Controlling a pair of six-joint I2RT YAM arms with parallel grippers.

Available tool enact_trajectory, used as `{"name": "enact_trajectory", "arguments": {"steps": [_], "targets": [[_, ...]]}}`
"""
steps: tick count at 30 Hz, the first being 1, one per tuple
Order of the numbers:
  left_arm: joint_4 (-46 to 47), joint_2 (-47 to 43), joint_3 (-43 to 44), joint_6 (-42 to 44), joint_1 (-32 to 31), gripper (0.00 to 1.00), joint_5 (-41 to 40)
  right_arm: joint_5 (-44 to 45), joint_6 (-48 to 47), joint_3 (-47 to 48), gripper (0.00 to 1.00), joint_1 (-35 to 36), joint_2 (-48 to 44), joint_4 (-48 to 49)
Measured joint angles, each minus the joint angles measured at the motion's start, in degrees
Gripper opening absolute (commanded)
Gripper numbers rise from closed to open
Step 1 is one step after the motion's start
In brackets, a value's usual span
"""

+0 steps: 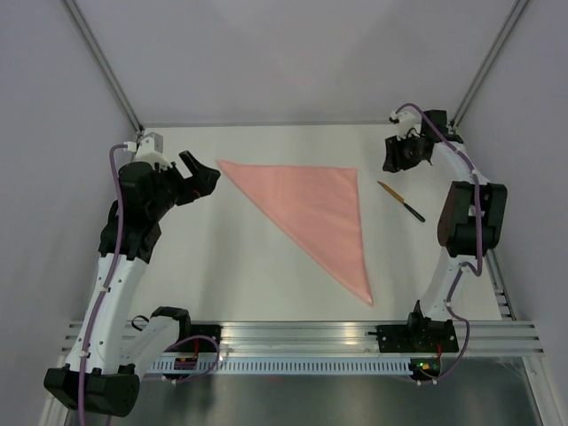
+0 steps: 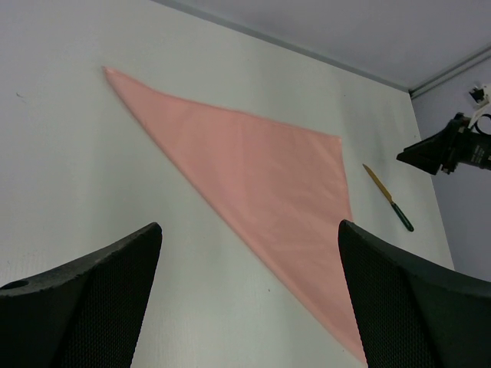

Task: Fold the napkin, place the utensils inside, and roll it up
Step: Fold the napkin, then grab a utensil with the right arm

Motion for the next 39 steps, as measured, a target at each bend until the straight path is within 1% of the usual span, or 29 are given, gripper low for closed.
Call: {"name": "enact_trajectory", "arguments": {"steps": [3,5,7,9,13,15,19,24,27,32,37,39], "targets": [[0.55,-0.85,-1.20,0.00,0.00,1.00,0.79,-0.04,-4.74,-8.72,0.51,-7.15,-8.02,-0.61],[0.81,-1.25,-1.92,0.00,0.00,1.00,1.22,0.94,-7.34,-15.19,0.52,-10.19,-12.57,-0.46],[0.94,-1.38,-2.32,0.02,0.00,1.00,1.77,1.53,-9.57,-20.83,0.53,-10.62,-15.45,-0.44],[1.09,-1.38,-2.54,0.02,0.00,1.00,1.92,1.62,-11.13,-25.09,0.55,-9.49,-16.39,-0.35],[1.42,-1.64,-3.10,0.02,0.00,1.00,2.10,2.14,-12.90,-29.79,0.56,-7.93,-16.41,-0.28],[1.49,-1.79,-3.43,0.02,0.00,1.00,2.21,2.89,-13.25,-30.51,0.56,-8.02,-16.41,0.11],[1.70,-1.97,-3.80,0.04,0.00,1.00,2.23,3.67,-13.53,-30.60,0.60,-9.09,-16.44,2.12],[2.01,-2.10,-4.02,0.04,0.00,1.00,2.25,4.09,-14.12,-30.36,0.61,-10.54,-16.44,2.62],[2.16,-2.10,-4.02,0.04,0.00,1.00,2.25,4.63,-14.60,-29.29,0.61,-10.71,-16.20,2.60],[2.16,-2.10,-4.02,0.04,0.00,1.00,2.25,4.57,-15.69,-25.83,0.61,-11.19,-12.79,2.78],[2.16,-2.10,-4.02,0.04,0.00,1.00,2.25,4.81,-16.55,-25.38,0.59,-11.61,-9.18,2.71],[2.16,-2.10,-4.02,0.04,0.00,1.00,2.25,4.94,-17.03,-25.09,0.53,-11.65,-8.87,3.19]]}}
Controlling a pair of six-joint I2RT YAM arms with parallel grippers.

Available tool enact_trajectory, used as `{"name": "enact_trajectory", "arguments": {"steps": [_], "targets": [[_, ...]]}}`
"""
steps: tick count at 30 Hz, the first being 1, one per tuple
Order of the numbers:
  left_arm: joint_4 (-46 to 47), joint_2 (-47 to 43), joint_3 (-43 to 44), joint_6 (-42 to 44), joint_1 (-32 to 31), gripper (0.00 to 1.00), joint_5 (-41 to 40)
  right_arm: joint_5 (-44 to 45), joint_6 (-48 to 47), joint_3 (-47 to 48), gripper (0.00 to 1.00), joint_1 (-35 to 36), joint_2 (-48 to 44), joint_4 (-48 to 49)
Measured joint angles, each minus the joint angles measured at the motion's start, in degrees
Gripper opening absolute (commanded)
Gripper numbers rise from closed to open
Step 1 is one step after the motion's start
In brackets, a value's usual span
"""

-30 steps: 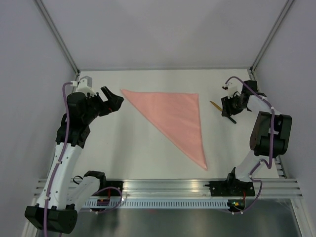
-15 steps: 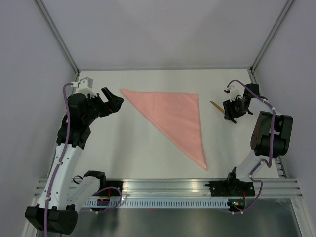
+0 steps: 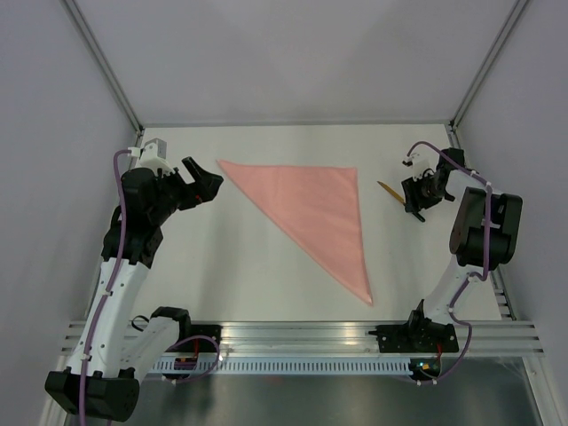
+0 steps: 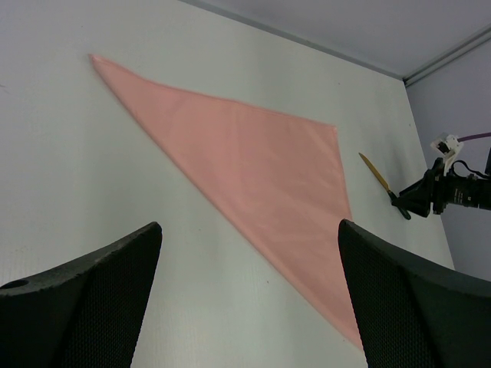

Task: Fold the napkin, place the utensils inside, and roll it up
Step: Grab a utensil with the right arm, then place the utensil onto the napkin

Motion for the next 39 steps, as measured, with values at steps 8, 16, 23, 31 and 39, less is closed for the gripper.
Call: {"name": "enact_trajectory", "arguments": {"steps": [8,16,23,31,39], "targets": [[0.00,0.00,0.00,0.00,0.00,1.00,-0.02,0.83,-0.52,-0.50,0.21,0.00,0.31,1.62],[-0.02,0.00,0.00,0.00,0.00,1.00,-0.02,0.68,-0.33,-2.43,0.00,0.00,-1.40,1.51],[-0.04,0.00,0.00,0.00,0.00,1.00,-0.04,-2.69,1.75,-1.44,0.00,0.00,-4.37,-5.84],[-0.09,-0.02,0.00,0.00,0.00,1.00,-0.07,-5.11,7.19,3.87,0.00,3.34,-11.96,-9.03],[-0.48,-0.24,0.02,0.00,0.00,1.00,-0.07,-5.20,20.11,7.76,0.01,19.98,-11.34,-6.03]]}}
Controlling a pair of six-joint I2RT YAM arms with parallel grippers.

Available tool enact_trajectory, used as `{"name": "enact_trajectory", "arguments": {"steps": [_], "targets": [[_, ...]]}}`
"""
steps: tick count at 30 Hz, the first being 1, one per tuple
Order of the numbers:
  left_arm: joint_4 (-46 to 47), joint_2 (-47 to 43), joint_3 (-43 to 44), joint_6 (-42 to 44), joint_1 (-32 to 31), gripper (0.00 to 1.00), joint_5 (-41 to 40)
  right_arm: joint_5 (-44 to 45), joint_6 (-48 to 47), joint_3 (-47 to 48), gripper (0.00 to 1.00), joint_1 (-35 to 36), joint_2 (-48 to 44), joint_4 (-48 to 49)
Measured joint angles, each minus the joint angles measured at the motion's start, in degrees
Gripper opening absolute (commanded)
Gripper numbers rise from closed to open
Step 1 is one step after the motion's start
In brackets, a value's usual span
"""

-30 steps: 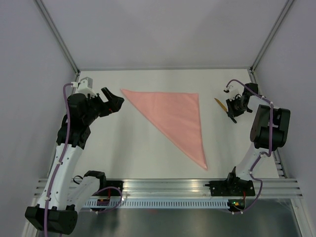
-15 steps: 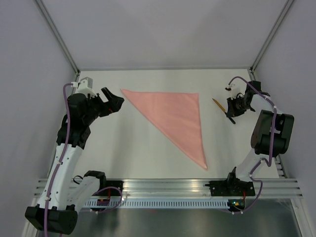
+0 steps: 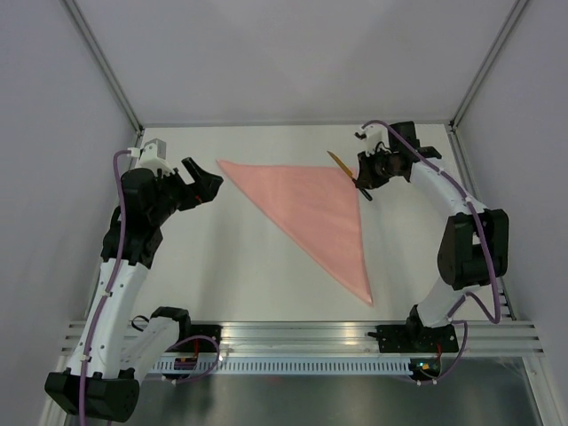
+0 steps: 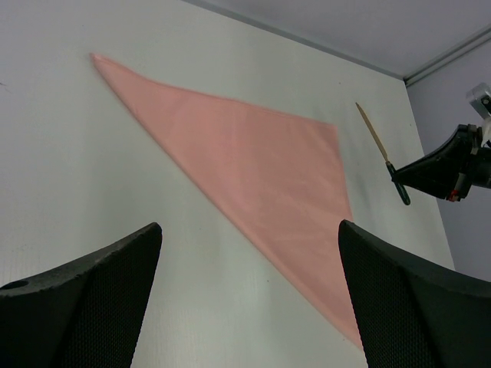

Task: Fold the napkin, place the utensils inside, and roll it up
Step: Place the utensil onto the napkin

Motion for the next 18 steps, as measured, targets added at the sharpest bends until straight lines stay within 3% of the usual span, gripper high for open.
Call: {"name": "enact_trajectory", "arguments": {"steps": [10,18], "targets": [[-0.66,-1.09,0.46,-0.02,0.00,0.99,-0.20,2.75,10.64,1.64,0.01,17.49,5.77,6.10],[-1.68,-1.09,1.07,-0.02,0.00,0.99,-0.44,7.23,17.40,-3.85,0.00,28.41,7.96,14.34]]}}
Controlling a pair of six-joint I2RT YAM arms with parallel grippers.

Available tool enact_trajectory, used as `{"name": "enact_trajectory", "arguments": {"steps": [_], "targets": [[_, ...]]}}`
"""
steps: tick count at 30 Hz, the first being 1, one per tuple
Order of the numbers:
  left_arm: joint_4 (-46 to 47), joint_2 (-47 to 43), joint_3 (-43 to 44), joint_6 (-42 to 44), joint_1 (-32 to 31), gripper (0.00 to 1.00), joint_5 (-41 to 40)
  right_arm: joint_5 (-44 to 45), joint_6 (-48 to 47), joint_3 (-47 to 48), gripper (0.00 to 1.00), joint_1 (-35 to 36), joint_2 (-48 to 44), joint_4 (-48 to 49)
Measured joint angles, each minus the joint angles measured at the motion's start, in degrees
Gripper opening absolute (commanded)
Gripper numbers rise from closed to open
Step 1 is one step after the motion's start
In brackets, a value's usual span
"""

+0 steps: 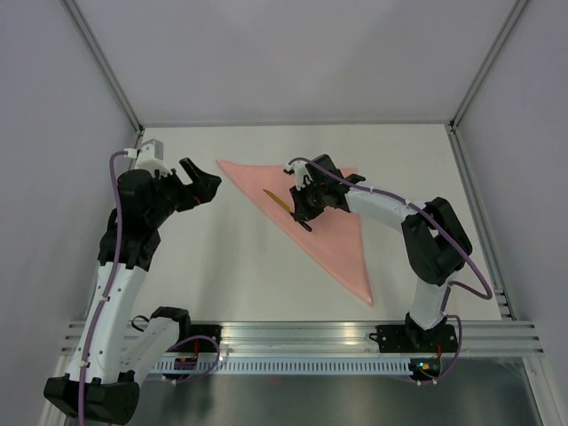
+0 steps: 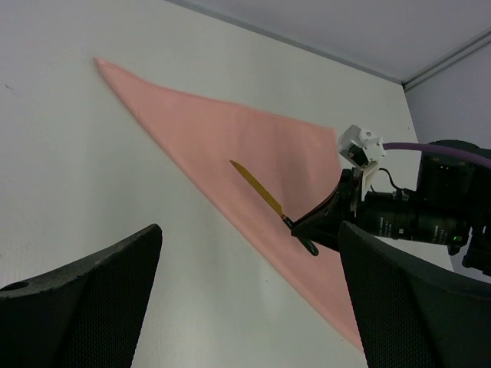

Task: Fold the napkin, place the utensils inside, and roll it up
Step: Place the utensil onto the napkin

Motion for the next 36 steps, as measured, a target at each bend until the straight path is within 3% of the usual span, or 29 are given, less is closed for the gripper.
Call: {"name": "enact_trajectory", "arguments": {"steps": [13,36], "targets": [[-0.44,0.66,0.11,0.00,0.00,1.00,-0.22,5.27,5.01,-0.87,0.01,3.08,4.17,4.52],[-0.46,0.70,0.11,0.00,0.00,1.00,-1.07,5.77,5.64,-2.05,0.01,4.48,6.12,4.87]]}}
